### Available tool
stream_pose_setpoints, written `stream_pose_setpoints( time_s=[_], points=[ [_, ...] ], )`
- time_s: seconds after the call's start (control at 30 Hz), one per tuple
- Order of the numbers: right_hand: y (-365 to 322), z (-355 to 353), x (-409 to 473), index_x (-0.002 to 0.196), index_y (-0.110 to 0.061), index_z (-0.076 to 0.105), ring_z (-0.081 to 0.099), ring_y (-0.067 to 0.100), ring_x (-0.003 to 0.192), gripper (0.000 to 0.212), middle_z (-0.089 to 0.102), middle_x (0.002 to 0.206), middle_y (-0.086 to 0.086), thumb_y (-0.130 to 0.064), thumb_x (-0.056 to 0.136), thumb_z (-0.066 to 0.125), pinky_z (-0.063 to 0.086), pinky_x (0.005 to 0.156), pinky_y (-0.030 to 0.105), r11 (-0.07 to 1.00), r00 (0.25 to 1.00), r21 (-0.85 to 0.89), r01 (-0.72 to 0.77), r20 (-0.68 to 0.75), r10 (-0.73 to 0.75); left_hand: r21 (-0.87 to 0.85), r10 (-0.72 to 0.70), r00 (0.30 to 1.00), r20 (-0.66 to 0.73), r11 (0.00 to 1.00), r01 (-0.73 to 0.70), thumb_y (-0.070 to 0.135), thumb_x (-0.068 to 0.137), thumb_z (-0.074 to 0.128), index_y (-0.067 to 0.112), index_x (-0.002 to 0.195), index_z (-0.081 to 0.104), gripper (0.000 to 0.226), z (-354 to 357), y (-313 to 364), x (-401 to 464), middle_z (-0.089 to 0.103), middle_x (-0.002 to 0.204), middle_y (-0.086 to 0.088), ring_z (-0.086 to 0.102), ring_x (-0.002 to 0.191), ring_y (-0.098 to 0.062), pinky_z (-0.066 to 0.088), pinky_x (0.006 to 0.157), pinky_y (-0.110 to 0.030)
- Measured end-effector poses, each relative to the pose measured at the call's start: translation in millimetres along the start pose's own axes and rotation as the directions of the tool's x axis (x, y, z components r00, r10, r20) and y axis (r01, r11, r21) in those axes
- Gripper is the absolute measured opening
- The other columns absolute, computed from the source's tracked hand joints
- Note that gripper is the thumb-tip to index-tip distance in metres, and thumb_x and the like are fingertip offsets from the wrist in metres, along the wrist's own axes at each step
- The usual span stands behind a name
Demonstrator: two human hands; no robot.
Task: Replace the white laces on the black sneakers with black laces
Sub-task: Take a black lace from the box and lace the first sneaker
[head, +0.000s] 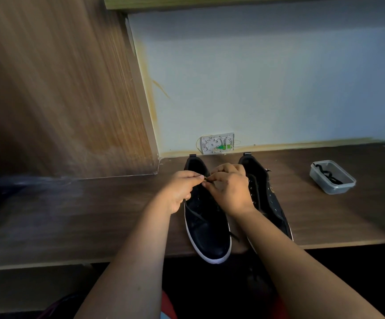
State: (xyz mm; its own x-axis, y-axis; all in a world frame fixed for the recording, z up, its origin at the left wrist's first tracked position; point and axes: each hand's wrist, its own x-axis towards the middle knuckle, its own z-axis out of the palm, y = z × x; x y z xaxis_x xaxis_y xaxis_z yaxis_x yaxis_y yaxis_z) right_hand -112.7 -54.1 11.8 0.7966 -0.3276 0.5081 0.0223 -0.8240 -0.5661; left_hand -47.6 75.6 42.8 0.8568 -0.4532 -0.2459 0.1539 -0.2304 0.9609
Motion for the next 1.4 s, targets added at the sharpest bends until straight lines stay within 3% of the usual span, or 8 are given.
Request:
stream_pose_setpoints(
  time_s=[0.2, 0.4, 0.6, 0.73, 0.93, 1.1, 1.27, 1.4],
  points=[
    [8.7, -19.2, -2.6, 0.078, -0.022, 0.075, 0.031, 0.025, 0.119, 0.016, 0.058, 0.113, -0.009, -0.037, 0.078, 0.071, 0.024, 0.085, 0.039, 0.924, 0.992, -0.378, 0.058, 0.126, -0.01, 0.429, 0.312, 0.938, -0.149, 0.876, -0.223, 0.007, 0.092, 0.061, 0.013, 0.095, 0.072, 0.013, -22.3, -12.7, 8.7, 0.065, 0.1, -0.002, 0.058, 0.089, -0.01, 0.047, 0.077, -0.019],
    [16.9, -26.9, -1.0, 0.081, -0.017, 0.076, 0.039, 0.028, 0.116, 0.018, 0.059, 0.11, -0.006, -0.033, 0.076, 0.07, 0.031, 0.086, 0.039, 0.855, 0.979, -0.508, 0.105, 0.206, 0.002, 0.579, 0.379, 0.893, -0.244, 0.795, -0.179, 0.01, 0.092, 0.06, 0.011, 0.093, 0.072, 0.011, -26.8, -23.9, 25.9, 0.059, 0.104, -0.005, 0.06, 0.091, -0.019, 0.042, 0.077, -0.023],
    [24.0, -22.7, -1.9, 0.109, -0.012, 0.067, 0.061, 0.018, 0.1, 0.035, 0.065, 0.105, 0.002, -0.041, 0.089, 0.064, 0.047, 0.08, 0.025, 0.958, 0.876, -0.058, -0.28, 0.393, 0.28, 0.75, 0.221, 0.965, -0.143, 0.66, -0.04, 0.018, 0.095, 0.056, 0.018, 0.111, 0.06, 0.016, -28.5, -26.0, 27.8, 0.047, 0.121, -0.005, 0.051, 0.113, -0.025, 0.042, 0.086, -0.03],
    [26.3, -28.4, 0.1, 0.117, -0.011, 0.065, 0.062, 0.018, 0.1, 0.041, 0.068, 0.106, 0.004, -0.04, 0.088, 0.067, 0.048, 0.084, 0.026, 0.941, 0.774, -0.17, -0.291, 0.536, 0.336, 0.909, 0.175, 0.963, -0.203, 0.399, 0.119, 0.006, 0.09, 0.055, 0.014, 0.13, 0.046, 0.041, -33.8, -20.0, 18.7, 0.047, 0.13, -0.011, 0.051, 0.115, -0.03, 0.049, 0.087, -0.036],
    [18.4, -28.3, -0.4, 0.088, -0.009, 0.073, 0.066, 0.016, 0.081, 0.014, 0.072, 0.084, 0.005, -0.022, 0.082, 0.076, 0.054, 0.076, 0.026, 0.942, 0.762, -0.237, -0.235, 0.557, 0.331, 0.78, 0.469, 0.883, -0.016, 0.558, -0.283, 0.012, 0.09, 0.064, 0.021, 0.114, 0.065, 0.026, -18.6, -17.2, 17.1, 0.054, 0.114, 0.004, 0.053, 0.09, -0.01, 0.036, 0.072, -0.016],
    [17.4, -29.2, 0.7, 0.088, -0.008, 0.057, 0.059, 0.024, 0.084, 0.014, 0.061, 0.092, 0.009, -0.02, 0.094, 0.054, 0.046, 0.072, 0.03, 0.93, 0.747, -0.29, -0.228, 0.56, 0.358, 0.779, 0.517, 0.856, 0.006, 0.535, -0.328, 0.009, 0.09, 0.064, 0.014, 0.111, 0.07, 0.022, -5.1, -24.7, 18.7, 0.06, 0.109, 0.0, 0.06, 0.093, -0.019, 0.034, 0.07, -0.015],
    [11.9, -39.6, 9.5, 0.095, -0.008, 0.056, 0.059, 0.01, 0.064, 0.01, 0.065, 0.077, 0.002, -0.013, 0.099, 0.048, 0.049, 0.062, 0.022, 0.852, 0.873, 0.239, -0.466, 0.282, 0.399, 0.768, 0.57, 0.819, 0.065, 0.496, -0.405, 0.004, 0.088, 0.064, 0.006, 0.104, 0.073, 0.018, -5.2, -25.6, 19.0, 0.065, 0.1, -0.006, 0.062, 0.087, -0.019, 0.034, 0.065, -0.008],
    [14.3, -47.1, 17.5, 0.084, -0.008, 0.057, 0.049, 0.01, 0.061, 0.018, 0.059, 0.07, 0.004, -0.005, 0.099, 0.048, 0.042, 0.056, 0.016, 0.368, 0.8, 0.742, -0.56, 0.37, 0.472, 0.745, 0.579, 0.814, 0.051, 0.52, -0.417, 0.003, 0.087, 0.066, 0.005, 0.099, 0.074, 0.015, -6.8, -27.4, 19.7, 0.066, 0.097, -0.006, 0.063, 0.084, -0.017, 0.036, 0.066, -0.006]
  ],
)
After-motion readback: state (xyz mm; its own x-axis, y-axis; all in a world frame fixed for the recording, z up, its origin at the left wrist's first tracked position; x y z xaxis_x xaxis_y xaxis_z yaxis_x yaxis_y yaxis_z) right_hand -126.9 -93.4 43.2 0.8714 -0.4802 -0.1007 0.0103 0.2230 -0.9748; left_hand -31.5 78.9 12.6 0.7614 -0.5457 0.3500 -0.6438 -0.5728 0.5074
